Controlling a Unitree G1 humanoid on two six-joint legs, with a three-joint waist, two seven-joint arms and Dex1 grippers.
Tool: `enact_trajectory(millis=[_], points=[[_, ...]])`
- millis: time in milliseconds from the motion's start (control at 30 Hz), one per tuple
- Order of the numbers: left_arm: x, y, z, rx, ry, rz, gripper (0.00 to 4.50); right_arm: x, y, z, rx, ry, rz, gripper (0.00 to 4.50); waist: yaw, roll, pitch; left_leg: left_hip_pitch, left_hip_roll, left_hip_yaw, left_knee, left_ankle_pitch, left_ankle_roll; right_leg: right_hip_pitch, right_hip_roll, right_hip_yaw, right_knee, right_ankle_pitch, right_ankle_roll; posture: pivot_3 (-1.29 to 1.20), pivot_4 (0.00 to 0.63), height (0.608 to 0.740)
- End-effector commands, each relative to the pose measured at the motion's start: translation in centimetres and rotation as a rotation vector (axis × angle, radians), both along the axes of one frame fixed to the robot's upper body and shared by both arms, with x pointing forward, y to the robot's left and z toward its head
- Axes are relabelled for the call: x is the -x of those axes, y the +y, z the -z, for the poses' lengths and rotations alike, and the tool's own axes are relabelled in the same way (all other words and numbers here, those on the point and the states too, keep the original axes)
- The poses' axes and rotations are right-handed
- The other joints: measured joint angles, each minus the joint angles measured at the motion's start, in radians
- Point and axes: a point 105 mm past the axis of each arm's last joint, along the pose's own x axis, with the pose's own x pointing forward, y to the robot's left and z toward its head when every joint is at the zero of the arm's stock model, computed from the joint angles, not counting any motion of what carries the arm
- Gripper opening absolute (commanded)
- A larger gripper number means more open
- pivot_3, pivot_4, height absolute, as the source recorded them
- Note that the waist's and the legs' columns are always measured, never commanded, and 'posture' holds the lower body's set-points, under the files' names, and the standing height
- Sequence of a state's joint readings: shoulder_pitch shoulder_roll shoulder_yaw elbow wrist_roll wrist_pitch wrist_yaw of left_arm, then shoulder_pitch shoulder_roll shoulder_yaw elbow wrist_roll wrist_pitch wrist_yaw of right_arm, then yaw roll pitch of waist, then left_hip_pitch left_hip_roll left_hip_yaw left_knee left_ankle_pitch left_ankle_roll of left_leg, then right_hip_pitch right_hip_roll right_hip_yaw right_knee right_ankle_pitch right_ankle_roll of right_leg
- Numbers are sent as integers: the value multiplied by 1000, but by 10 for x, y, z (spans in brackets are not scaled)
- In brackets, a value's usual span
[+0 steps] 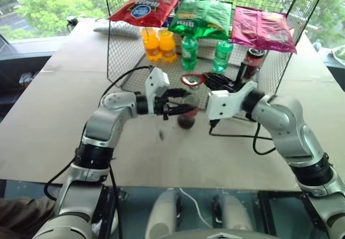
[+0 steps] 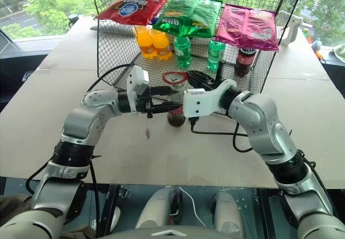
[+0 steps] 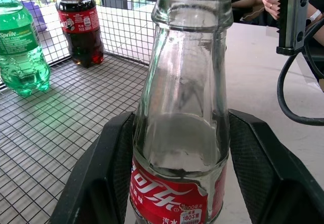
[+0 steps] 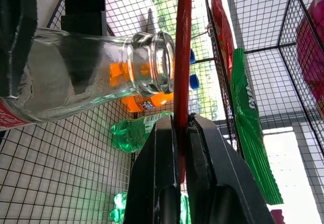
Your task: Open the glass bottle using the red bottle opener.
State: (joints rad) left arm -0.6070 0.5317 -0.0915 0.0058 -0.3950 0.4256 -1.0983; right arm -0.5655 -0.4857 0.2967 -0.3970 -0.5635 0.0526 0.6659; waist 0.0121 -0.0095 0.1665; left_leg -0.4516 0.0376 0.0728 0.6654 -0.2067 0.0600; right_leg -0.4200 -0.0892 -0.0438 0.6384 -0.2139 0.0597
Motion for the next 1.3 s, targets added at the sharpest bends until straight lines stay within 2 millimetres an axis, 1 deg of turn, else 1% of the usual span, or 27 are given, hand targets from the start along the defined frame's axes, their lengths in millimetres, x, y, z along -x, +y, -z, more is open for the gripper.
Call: enact_trajectory(millis=[33,167,233,267,367,400,467,533,633,733,800,933,1167,1267,1300], points=[[-1,3,-7,-17,-54,-27,2171,7,-4,-20,-152,18,8,0,0,0,0,0,0,0,0,0,0,0,0,0,0,0,0,0,150,740],[-1,3,-9,-15,-58,-27,2171,11,-14,-29,-325,121,33,0,1,0,0,-2,0,0,0,0,0,-1,0,0,0,2,-3,0,150,740],[0,3,-9,-14,-60,-28,2171,16,-24,-32,-421,209,52,0,1,0,0,-2,0,0,0,0,0,-2,0,0,0,2,-3,0,150,740],[0,3,-9,-12,-61,-29,2171,19,-32,-30,-500,301,71,0,3,0,0,-2,0,0,0,0,0,-2,0,0,0,2,-3,0,150,740],[3,4,-9,-6,-66,-30,2171,31,-46,-20,-689,546,94,0,2,0,0,-3,0,-1,-1,0,0,-3,0,0,0,2,-3,0,150,740],[4,4,-9,-4,-67,-30,2171,35,-49,-16,-747,634,95,0,1,0,0,-4,0,0,-1,0,0,-3,0,0,0,2,-3,0,150,740],[5,5,-9,-2,-69,-30,2171,42,-51,-11,-800,735,95,0,0,1,0,-4,0,0,-1,0,0,-4,0,0,0,2,-3,0,150,740],[6,5,-10,4,-82,-32,2171,51,-52,1,-866,888,103,0,0,1,0,-4,0,0,-2,0,0,-4,0,0,0,2,-3,0,150,740],[8,7,-9,10,-94,-32,2171,66,-47,30,-945,1155,106,0,1,1,0,-4,0,0,-3,0,0,-5,-1,0,-1,2,-4,0,150,740],[8,8,-9,12,-102,-40,2171,69,-41,52,-1038,1319,85,0,0,1,0,-4,0,0,-6,0,0,-6,-1,0,-3,2,-4,0,150,740],[8,9,-8,9,-104,-41,2171,68,-40,66,-1062,1411,95,0,-2,1,0,-5,0,1,-7,0,0,-7,-1,1,-4,2,-4,0,150,740],[8,10,-7,4,-113,-44,2171,63,-42,97,-1063,1582,172,0,-1,1,0,-6,-1,1,-8,0,0,-7,-1,1,-5,2,-4,0,150,740],[10,12,-6,4,-123,-54,2171,59,-54,128,-1055,1724,293,0,-2,1,0,-6,-1,1,-10,0,0,-8,0,2,-6,2,-4,0,150,740],[10,14,-5,6,-123,-65,2171,60,-57,135,-1036,1755,326,0,-2,1,0,-6,-1,2,-10,0,0,-8,0,2,-6,2,-4,0,150,740],[10,15,-5,8,-123,-70,2171,60,-58,137,-1028,1760,340,383,-2,1,0,-6,-1,2,-10,0,1,-8,0,2,-6,2,-4,0,150,740]])
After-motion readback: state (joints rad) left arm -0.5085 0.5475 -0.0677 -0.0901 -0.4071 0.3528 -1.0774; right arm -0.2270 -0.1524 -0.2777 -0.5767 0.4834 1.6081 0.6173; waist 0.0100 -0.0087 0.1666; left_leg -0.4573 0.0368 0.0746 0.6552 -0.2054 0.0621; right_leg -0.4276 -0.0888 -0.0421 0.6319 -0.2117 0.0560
